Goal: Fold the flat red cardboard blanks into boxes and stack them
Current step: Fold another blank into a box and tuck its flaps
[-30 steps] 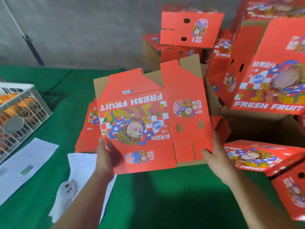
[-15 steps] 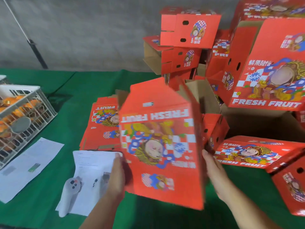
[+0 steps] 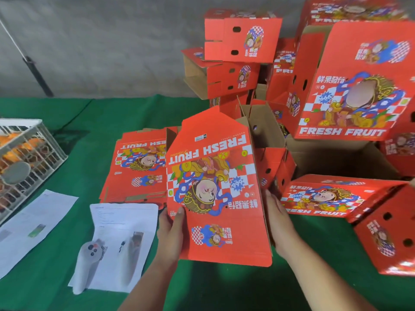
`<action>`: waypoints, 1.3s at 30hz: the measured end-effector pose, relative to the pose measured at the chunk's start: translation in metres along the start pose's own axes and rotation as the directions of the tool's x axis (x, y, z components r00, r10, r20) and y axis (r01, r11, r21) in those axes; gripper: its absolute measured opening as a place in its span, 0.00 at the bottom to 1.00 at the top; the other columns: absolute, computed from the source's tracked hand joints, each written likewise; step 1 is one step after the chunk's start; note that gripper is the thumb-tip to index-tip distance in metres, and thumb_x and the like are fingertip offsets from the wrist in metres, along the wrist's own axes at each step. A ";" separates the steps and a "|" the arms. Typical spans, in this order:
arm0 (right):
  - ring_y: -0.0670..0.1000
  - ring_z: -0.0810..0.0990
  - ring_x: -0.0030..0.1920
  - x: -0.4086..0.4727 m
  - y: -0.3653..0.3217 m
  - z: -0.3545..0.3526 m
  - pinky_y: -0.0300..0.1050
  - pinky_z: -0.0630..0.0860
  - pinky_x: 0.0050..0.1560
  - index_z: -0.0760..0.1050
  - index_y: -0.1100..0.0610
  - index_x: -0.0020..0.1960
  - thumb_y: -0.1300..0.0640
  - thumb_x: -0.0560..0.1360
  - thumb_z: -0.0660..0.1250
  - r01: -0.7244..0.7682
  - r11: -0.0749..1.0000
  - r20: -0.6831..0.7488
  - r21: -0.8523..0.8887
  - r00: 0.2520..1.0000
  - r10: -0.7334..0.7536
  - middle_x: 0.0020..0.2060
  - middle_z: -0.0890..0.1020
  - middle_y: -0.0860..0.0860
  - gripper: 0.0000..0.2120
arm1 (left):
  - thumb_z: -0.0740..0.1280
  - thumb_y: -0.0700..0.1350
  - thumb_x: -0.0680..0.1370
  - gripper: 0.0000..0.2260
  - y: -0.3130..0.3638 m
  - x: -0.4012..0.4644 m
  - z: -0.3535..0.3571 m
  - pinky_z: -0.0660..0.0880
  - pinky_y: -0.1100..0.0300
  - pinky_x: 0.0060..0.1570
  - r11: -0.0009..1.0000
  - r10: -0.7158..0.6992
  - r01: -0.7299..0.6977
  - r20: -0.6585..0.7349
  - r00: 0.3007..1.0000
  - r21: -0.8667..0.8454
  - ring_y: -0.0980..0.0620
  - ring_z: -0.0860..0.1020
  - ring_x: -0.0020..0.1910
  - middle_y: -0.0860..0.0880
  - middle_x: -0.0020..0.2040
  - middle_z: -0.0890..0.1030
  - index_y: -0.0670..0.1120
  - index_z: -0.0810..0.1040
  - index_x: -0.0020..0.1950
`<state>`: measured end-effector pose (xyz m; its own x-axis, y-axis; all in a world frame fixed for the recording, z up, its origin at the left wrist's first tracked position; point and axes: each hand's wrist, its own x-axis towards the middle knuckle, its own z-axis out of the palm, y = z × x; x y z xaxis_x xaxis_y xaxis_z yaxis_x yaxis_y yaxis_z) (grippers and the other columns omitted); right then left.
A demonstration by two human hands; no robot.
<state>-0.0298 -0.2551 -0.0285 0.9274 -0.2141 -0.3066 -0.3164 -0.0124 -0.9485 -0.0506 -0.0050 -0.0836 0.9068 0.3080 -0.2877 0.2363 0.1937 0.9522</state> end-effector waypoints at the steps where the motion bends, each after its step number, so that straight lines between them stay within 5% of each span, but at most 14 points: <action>1: 0.43 0.82 0.58 -0.003 -0.004 0.000 0.49 0.77 0.61 0.79 0.32 0.56 0.29 0.78 0.58 -0.016 0.999 0.031 0.035 0.999 0.015 0.61 0.83 0.42 0.15 | 0.69 0.72 0.69 0.26 0.006 -0.002 0.005 0.81 0.45 0.60 0.999 0.027 -0.028 0.014 1.000 0.017 0.56 0.85 0.57 0.57 0.62 0.84 0.65 0.74 0.64; 3: 0.50 0.82 0.62 -0.008 -0.013 0.003 0.56 0.76 0.65 0.78 0.31 0.59 0.22 0.72 0.59 -0.023 0.996 0.042 0.081 0.999 0.020 0.62 0.83 0.45 0.23 | 0.68 0.71 0.70 0.28 0.016 -0.008 0.012 0.77 0.40 0.67 0.993 0.099 -0.101 0.036 0.994 0.062 0.53 0.83 0.62 0.58 0.64 0.83 0.66 0.72 0.69; 5: 0.44 0.82 0.58 -0.012 -0.023 0.007 0.47 0.78 0.59 0.78 0.28 0.54 0.19 0.66 0.62 0.078 0.994 -0.027 0.081 0.997 -0.076 0.59 0.84 0.43 0.23 | 0.64 0.73 0.69 0.38 0.028 -0.008 0.021 0.66 0.38 0.76 0.971 0.141 -0.146 0.041 0.989 0.191 0.47 0.72 0.75 0.55 0.76 0.74 0.64 0.64 0.78; 8: 0.44 0.83 0.56 -0.016 -0.031 0.018 0.49 0.80 0.58 0.77 0.30 0.55 0.24 0.63 0.67 0.192 0.975 -0.114 0.107 0.977 -0.180 0.55 0.85 0.40 0.23 | 0.59 0.75 0.74 0.43 0.056 -0.015 0.047 0.47 0.45 0.82 0.934 0.131 -0.169 0.137 0.982 0.316 0.52 0.46 0.84 0.58 0.85 0.49 0.62 0.50 0.84; 10: 0.43 0.82 0.60 -0.019 -0.028 0.027 0.52 0.78 0.63 0.75 0.37 0.64 0.31 0.65 0.73 0.282 0.957 -0.117 0.073 0.955 -0.273 0.57 0.84 0.40 0.29 | 0.61 0.67 0.80 0.39 0.070 -0.026 0.067 0.46 0.51 0.82 0.938 0.199 -0.264 0.277 0.940 0.224 0.56 0.44 0.84 0.58 0.85 0.46 0.57 0.47 0.85; 13: 0.47 0.79 0.65 -0.026 -0.023 0.032 0.56 0.76 0.67 0.71 0.40 0.71 0.34 0.67 0.74 0.348 0.936 -0.117 -0.045 0.929 -0.351 0.63 0.81 0.44 0.35 | 0.69 0.70 0.75 0.44 0.079 -0.057 0.085 0.58 0.47 0.80 0.950 0.251 -0.300 0.362 0.898 0.085 0.53 0.57 0.83 0.53 0.85 0.56 0.61 0.50 0.84; 17: 0.45 0.80 0.61 -0.030 -0.025 0.027 0.54 0.79 0.61 0.71 0.36 0.65 0.29 0.64 0.76 0.401 0.905 -0.107 -0.146 0.903 -0.417 0.58 0.80 0.42 0.33 | 0.71 0.52 0.81 0.26 0.088 -0.066 0.082 0.72 0.43 0.72 0.921 0.375 -0.389 0.252 0.892 0.005 0.52 0.78 0.70 0.53 0.70 0.80 0.56 0.68 0.78; 23: 0.42 0.81 0.54 -0.018 -0.038 0.013 0.40 0.76 0.55 0.77 0.45 0.56 0.48 0.78 0.70 0.492 0.862 -0.018 -0.125 0.867 -0.498 0.51 0.83 0.43 0.08 | 0.66 0.56 0.80 0.14 0.095 -0.061 0.057 0.78 0.50 0.59 0.910 0.375 -0.392 0.132 0.918 0.137 0.57 0.84 0.57 0.57 0.56 0.87 0.55 0.82 0.63; 27: 0.36 0.81 0.55 -0.011 -0.025 0.011 0.30 0.73 0.54 0.79 0.44 0.59 0.55 0.83 0.66 0.382 0.920 0.069 -0.084 0.923 -0.377 0.53 0.83 0.39 0.09 | 0.67 0.53 0.82 0.10 0.094 -0.051 0.031 0.78 0.53 0.49 0.918 0.376 -0.368 -0.023 0.926 0.150 0.59 0.85 0.47 0.55 0.49 0.88 0.52 0.85 0.56; 30: 0.39 0.79 0.58 -0.002 -0.016 0.015 0.38 0.75 0.59 0.75 0.43 0.68 0.48 0.83 0.64 0.209 0.971 0.067 -0.114 0.977 -0.203 0.64 0.80 0.43 0.14 | 0.67 0.48 0.84 0.07 0.095 -0.048 0.015 0.77 0.57 0.44 0.930 0.353 -0.347 -0.039 0.935 0.119 0.60 0.84 0.42 0.54 0.46 0.88 0.53 0.85 0.53; 33: 0.46 0.72 0.69 0.012 -0.023 0.024 0.43 0.66 0.65 0.60 0.41 0.81 0.39 0.83 0.58 0.000 0.989 0.124 -0.145 0.992 0.019 0.76 0.70 0.45 0.27 | 0.67 0.48 0.79 0.07 0.093 -0.050 0.009 0.73 0.71 0.33 0.879 0.439 -0.423 -0.026 0.898 0.222 0.66 0.78 0.32 0.59 0.36 0.85 0.57 0.84 0.46; 35: 0.52 0.66 0.77 0.024 -0.031 0.029 0.53 0.62 0.73 0.54 0.39 0.82 0.34 0.82 0.54 -0.126 0.984 0.128 -0.125 0.982 0.142 0.79 0.64 0.45 0.30 | 0.64 0.49 0.74 0.08 0.093 -0.051 0.006 0.71 0.71 0.30 0.860 0.458 -0.446 0.011 0.889 0.248 0.64 0.76 0.29 0.58 0.34 0.84 0.58 0.83 0.45; 39: 0.51 0.68 0.76 0.049 -0.047 0.023 0.56 0.56 0.79 0.67 0.41 0.77 0.25 0.76 0.57 -0.236 0.967 0.175 0.091 0.960 0.218 0.76 0.71 0.45 0.35 | 0.65 0.45 0.71 0.12 0.094 -0.042 -0.014 0.75 0.68 0.33 0.883 0.435 -0.435 0.039 0.899 0.174 0.61 0.78 0.32 0.54 0.36 0.85 0.55 0.85 0.48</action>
<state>0.0354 -0.2422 -0.0011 0.8563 -0.0376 -0.5150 -0.5070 0.1278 -0.8524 -0.0712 0.0130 0.0167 0.9322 0.3247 0.1597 -0.1251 -0.1247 0.9843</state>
